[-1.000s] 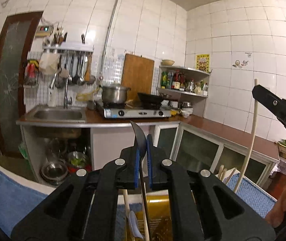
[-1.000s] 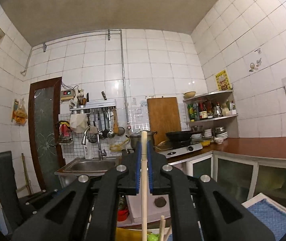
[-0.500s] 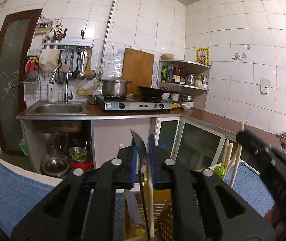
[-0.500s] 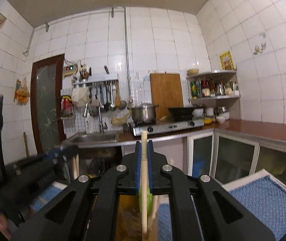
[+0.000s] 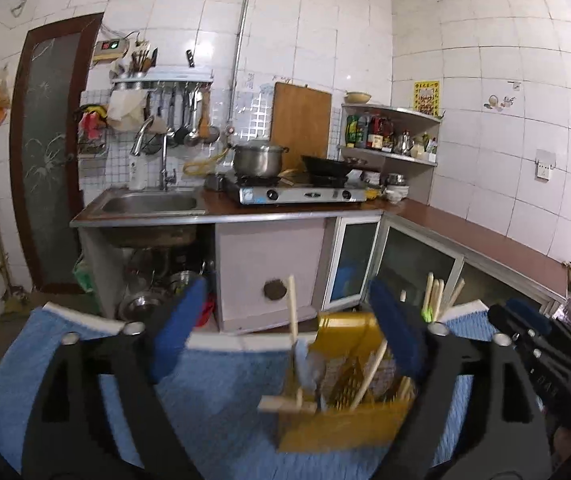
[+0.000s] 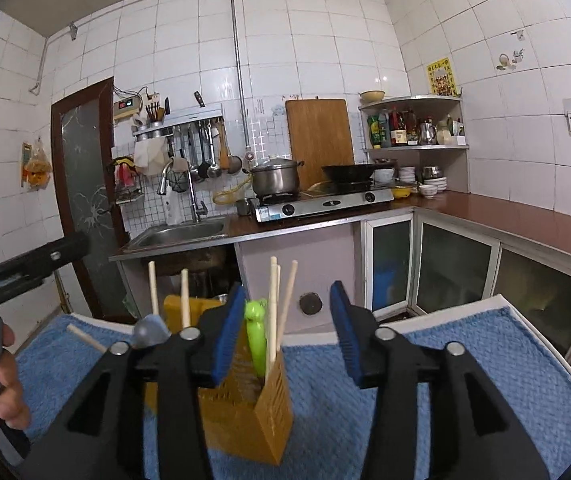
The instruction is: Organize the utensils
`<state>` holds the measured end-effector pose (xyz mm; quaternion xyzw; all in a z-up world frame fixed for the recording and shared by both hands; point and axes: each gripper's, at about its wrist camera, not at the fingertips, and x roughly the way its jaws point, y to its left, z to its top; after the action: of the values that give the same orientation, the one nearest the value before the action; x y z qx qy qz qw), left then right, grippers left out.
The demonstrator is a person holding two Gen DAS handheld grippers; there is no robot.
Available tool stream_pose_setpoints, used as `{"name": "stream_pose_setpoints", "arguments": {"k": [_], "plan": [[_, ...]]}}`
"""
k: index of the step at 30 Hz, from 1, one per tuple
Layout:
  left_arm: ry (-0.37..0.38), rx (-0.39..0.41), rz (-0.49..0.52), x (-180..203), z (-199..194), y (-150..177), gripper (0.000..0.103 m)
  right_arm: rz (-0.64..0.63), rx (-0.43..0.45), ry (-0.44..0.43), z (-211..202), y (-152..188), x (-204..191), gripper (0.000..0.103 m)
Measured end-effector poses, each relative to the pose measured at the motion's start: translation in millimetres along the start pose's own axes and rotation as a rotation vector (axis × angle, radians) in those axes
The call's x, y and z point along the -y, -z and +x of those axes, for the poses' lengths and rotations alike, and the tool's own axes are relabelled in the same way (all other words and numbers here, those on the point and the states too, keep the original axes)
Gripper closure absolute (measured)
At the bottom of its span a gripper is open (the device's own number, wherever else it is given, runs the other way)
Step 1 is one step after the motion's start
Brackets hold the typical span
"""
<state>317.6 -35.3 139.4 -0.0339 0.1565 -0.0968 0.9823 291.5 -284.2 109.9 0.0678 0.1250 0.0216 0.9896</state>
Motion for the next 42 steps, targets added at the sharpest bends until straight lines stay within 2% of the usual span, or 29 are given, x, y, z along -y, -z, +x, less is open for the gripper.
{"name": "stream_pose_setpoints", "arguments": {"k": [5, 9, 14, 18, 23, 29, 35, 42], "plan": [[-0.013, -0.05, -0.013, -16, -42, 30, 0.005, -0.034, -0.054, 0.029, -35, 26, -5, 0.032], [-0.023, -0.093, -0.024, -25, -75, 58, 0.005, -0.037, -0.077, 0.04, -62, 46, -11, 0.018], [-0.077, -0.097, 0.006, -25, -115, 86, 0.005, -0.066, -0.069, 0.073, -98, 65, -28, 0.009], [-0.095, -0.083, 0.01, -24, -142, 108, 0.005, -0.075, -0.058, 0.078, -124, 78, -39, 0.004], [-0.101, -0.064, -0.018, -23, -165, 133, 0.005, -0.051, -0.077, 0.08, -141, 97, -39, 0.004], [-0.138, -0.04, 0.046, -17, -184, 162, 0.005, -0.051, -0.087, 0.108, -153, 123, -31, 0.004], [-0.126, -0.052, 0.025, -20, -183, 177, 0.005, -0.062, -0.051, 0.129, -161, 137, -29, 0.004], [-0.119, -0.034, 0.081, -6, -183, 185, 0.005, -0.063, 0.006, 0.105, -173, 138, -33, 0.004]]}}
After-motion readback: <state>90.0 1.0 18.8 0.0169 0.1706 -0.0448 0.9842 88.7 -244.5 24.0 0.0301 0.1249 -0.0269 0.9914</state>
